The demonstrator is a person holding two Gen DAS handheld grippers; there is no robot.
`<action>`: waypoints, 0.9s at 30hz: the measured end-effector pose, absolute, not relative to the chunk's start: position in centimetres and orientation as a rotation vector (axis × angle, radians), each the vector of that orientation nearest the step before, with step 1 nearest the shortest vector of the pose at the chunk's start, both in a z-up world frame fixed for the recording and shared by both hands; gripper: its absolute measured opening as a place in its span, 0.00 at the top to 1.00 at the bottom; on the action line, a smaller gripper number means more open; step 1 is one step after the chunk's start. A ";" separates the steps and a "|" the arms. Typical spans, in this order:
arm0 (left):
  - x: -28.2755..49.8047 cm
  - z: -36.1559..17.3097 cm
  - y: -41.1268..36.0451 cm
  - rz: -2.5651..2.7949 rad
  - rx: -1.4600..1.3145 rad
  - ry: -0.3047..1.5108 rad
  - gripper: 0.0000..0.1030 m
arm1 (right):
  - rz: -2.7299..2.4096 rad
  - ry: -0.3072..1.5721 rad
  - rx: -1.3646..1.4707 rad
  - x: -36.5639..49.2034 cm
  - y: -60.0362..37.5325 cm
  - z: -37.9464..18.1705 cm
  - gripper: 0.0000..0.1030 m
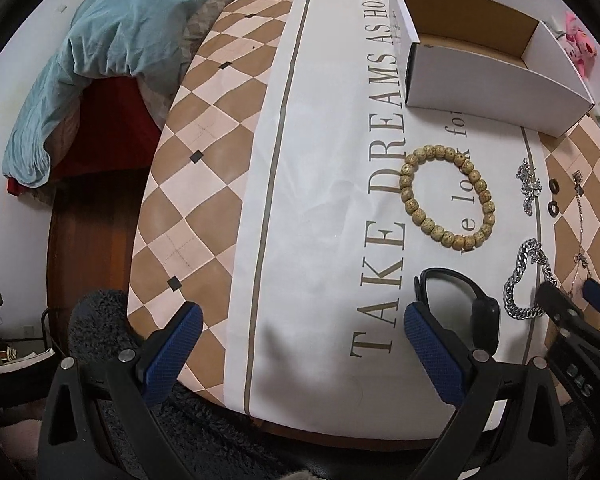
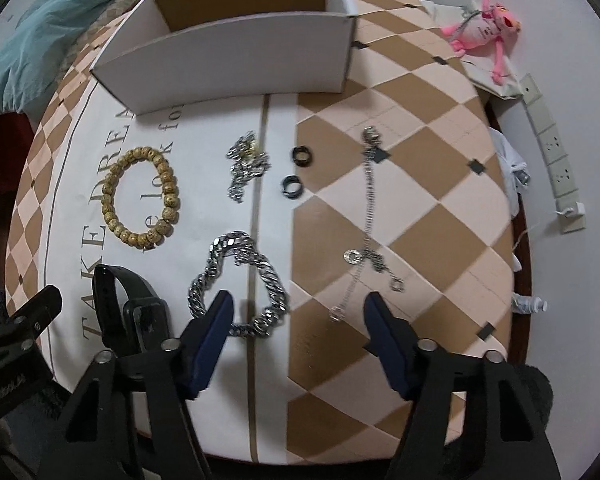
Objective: Organize jewelry
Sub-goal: 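Grasp the black band with the left tool while the right tool grasps the silver chain bracelet, then lift and carry the black band and chain bracelet over the white box with both tools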
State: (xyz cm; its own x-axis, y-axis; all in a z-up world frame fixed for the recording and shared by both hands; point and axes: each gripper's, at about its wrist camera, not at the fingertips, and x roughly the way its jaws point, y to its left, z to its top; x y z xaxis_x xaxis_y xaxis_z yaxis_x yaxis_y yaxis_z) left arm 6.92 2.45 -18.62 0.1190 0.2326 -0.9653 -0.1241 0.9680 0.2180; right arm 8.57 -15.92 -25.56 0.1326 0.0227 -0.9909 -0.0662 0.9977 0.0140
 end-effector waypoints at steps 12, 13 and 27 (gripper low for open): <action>6.2 -19.4 0.5 0.092 -0.035 1.473 0.05 | 0.059 1.420 -0.017 7.9 -17.1 -25.2 0.90; 6.2 -19.6 0.2 0.070 -0.047 1.477 0.09 | 0.056 1.423 -0.011 7.7 -17.5 -25.2 0.90; 6.5 -21.9 -0.7 -0.020 -0.048 1.501 0.93 | 0.038 1.434 -0.021 6.9 -18.6 -25.2 0.90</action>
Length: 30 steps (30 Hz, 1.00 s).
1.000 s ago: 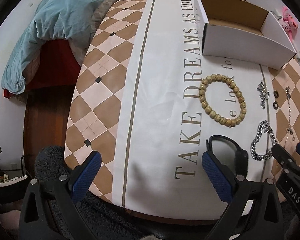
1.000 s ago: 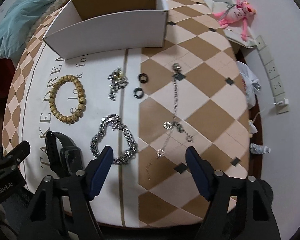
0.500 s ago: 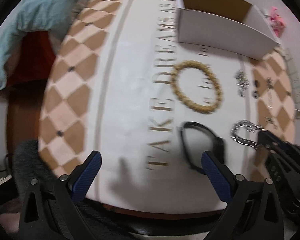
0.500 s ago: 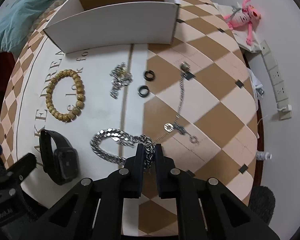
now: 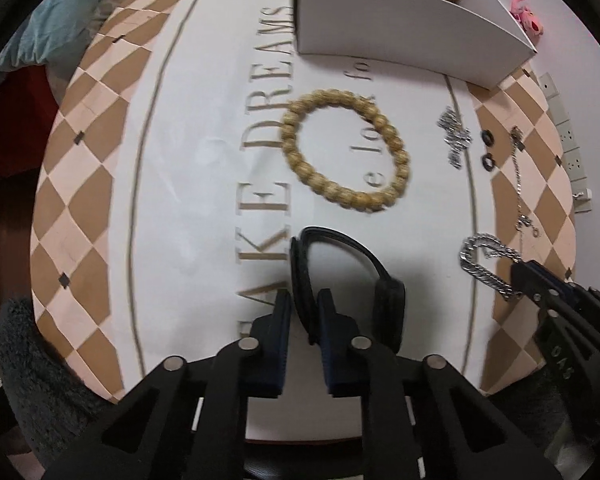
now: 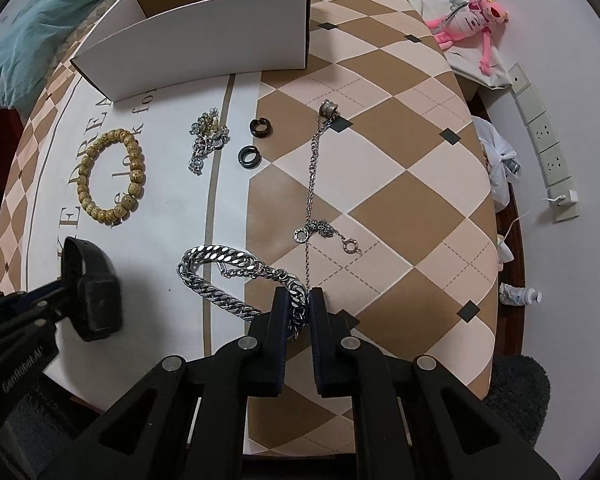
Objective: Organize jewelry
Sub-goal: 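Lift and carry the black band and chain bracelet over the white box with both tools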
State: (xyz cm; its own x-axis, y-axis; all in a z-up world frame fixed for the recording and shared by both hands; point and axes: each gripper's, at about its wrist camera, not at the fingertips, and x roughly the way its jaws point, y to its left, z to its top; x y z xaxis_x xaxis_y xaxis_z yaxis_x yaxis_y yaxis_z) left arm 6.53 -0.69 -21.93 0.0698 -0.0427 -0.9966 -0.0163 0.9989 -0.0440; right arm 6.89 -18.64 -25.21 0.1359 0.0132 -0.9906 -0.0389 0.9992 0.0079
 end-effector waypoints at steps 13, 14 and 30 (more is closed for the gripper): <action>7.0 -18.7 1.4 -0.046 -0.078 1.422 0.96 | 0.103 1.423 0.191 7.3 -20.3 -23.5 0.90; 7.0 -17.7 1.4 -0.052 -0.085 1.416 0.96 | 0.110 1.415 0.210 7.3 -20.4 -23.1 0.90; 12.5 -10.2 -0.1 -0.131 -0.105 1.219 0.96 | 0.266 1.199 0.289 12.3 -19.8 -11.2 0.91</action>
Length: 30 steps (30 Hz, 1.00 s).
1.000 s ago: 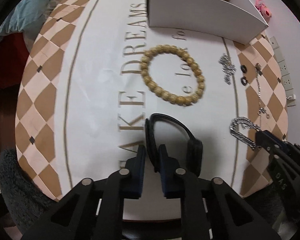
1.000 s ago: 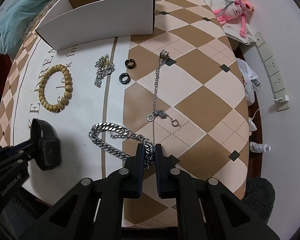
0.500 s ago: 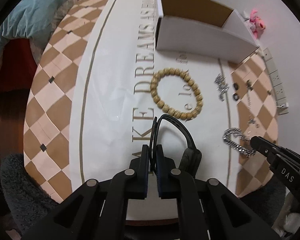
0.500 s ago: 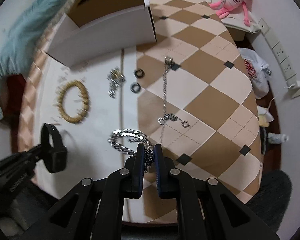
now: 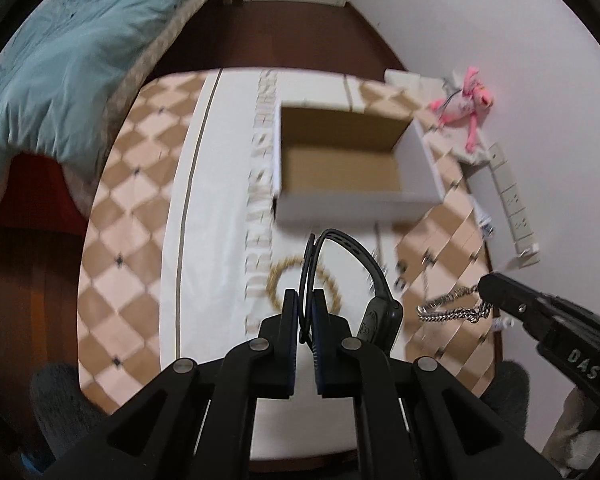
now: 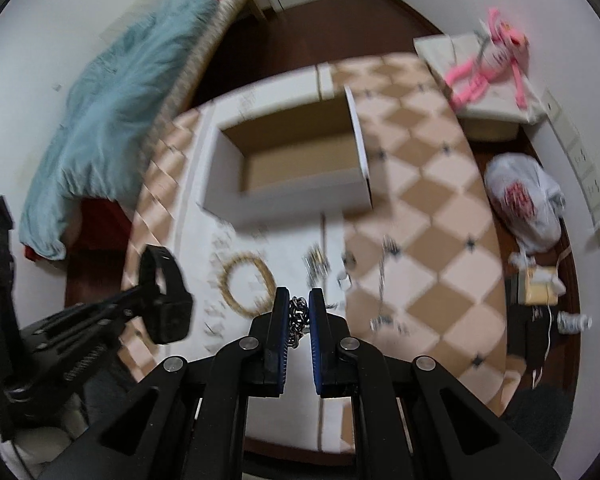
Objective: Organize jewelry
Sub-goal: 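Lift and carry the black band and chain bracelet over the white box with both tools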
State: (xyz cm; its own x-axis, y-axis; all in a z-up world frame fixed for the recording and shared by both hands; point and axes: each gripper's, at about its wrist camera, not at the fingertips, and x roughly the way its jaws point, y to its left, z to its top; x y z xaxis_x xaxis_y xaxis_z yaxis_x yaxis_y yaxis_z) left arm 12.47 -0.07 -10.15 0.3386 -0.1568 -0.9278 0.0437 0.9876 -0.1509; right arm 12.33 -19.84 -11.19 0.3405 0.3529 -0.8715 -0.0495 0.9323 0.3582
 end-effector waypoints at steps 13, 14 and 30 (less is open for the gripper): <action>24.8 -11.0 -0.9 -0.160 -0.102 1.246 0.96 | 0.259 1.178 0.200 25.6 -17.8 -9.7 0.92; 25.5 -11.5 -0.9 -0.158 -0.106 1.260 0.95 | 0.255 1.186 0.200 26.2 -17.9 -10.2 0.92; 30.3 -13.0 0.0 -0.068 -0.085 1.293 0.12 | 0.289 1.357 0.225 31.0 -18.8 -16.4 0.48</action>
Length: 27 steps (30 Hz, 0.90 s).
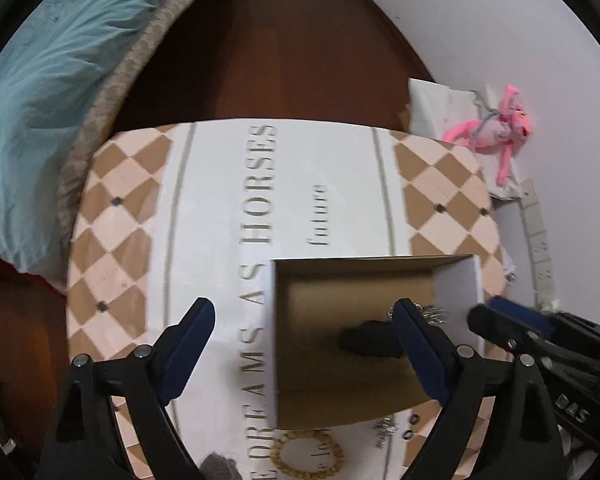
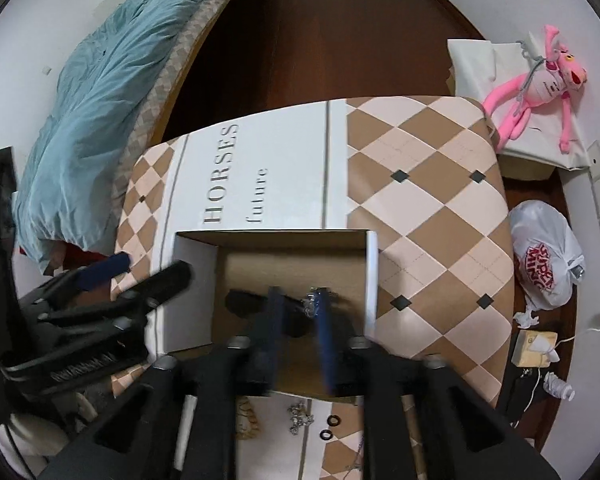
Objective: Organize jewelry
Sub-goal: 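Lift and carry the black band and chain bracelet over the white box with both tools, then open both tools to drop the band and bracelet into the box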
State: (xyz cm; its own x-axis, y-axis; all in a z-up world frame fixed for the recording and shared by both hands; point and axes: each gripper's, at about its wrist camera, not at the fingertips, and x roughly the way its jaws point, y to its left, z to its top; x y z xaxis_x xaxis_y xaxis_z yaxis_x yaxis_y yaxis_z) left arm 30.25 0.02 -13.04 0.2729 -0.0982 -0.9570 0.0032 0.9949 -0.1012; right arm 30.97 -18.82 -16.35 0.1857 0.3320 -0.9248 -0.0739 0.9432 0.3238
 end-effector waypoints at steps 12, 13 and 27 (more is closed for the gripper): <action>25.7 -14.1 0.8 0.054 -0.001 1.209 0.05 | 0.055 1.319 -0.002 26.3 -19.1 -18.6 0.04; 25.4 -14.3 0.7 0.056 0.007 1.207 0.05 | 0.048 1.318 -0.008 25.9 -19.0 -18.8 0.04; 22.8 -13.2 0.4 0.062 0.018 1.173 0.04 | 0.038 1.273 0.009 23.8 -18.5 -17.6 0.04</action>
